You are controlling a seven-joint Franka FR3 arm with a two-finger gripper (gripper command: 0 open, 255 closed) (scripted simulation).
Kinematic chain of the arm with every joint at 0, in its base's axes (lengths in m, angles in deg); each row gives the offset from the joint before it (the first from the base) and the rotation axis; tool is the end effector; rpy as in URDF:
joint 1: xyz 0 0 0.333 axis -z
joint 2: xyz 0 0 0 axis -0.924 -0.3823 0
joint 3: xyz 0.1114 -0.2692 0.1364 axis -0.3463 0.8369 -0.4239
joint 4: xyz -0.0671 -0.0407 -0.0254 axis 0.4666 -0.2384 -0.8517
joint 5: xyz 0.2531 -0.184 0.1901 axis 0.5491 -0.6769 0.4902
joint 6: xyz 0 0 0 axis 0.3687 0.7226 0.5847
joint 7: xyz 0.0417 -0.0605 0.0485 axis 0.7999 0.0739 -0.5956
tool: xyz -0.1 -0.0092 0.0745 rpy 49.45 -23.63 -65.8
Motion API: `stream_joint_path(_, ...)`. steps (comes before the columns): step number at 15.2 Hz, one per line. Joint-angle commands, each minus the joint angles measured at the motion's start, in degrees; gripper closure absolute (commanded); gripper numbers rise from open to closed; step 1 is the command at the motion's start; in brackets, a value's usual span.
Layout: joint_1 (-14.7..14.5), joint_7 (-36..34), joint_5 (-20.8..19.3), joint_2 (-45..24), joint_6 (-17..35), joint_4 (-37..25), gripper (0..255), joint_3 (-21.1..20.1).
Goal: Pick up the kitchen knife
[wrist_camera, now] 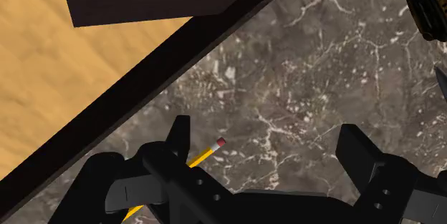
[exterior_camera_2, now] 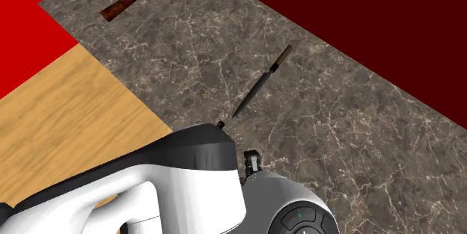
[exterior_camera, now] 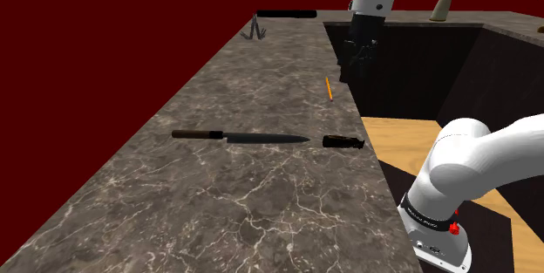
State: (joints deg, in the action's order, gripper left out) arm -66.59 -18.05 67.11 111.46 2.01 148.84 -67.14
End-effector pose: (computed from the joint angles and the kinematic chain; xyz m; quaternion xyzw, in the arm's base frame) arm 0.2619 -0.0075 0.5907 -0.9948 0.0631 0.0062 0.0797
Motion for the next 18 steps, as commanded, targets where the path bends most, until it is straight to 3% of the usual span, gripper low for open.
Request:
stream_joint_path(1, 0.0, 0.0, 0.0, 0.0, 0.0, 0.0, 0, 0.0)
stream_joint_path(10, -6.9, 3.9, 1.8, -17.0, 4.6, -10.3, 0, -6.6)
stream_joint_path(18, -11.9, 6.4, 1.0, -31.6, 5.8, -21.8, 0, -12.8)
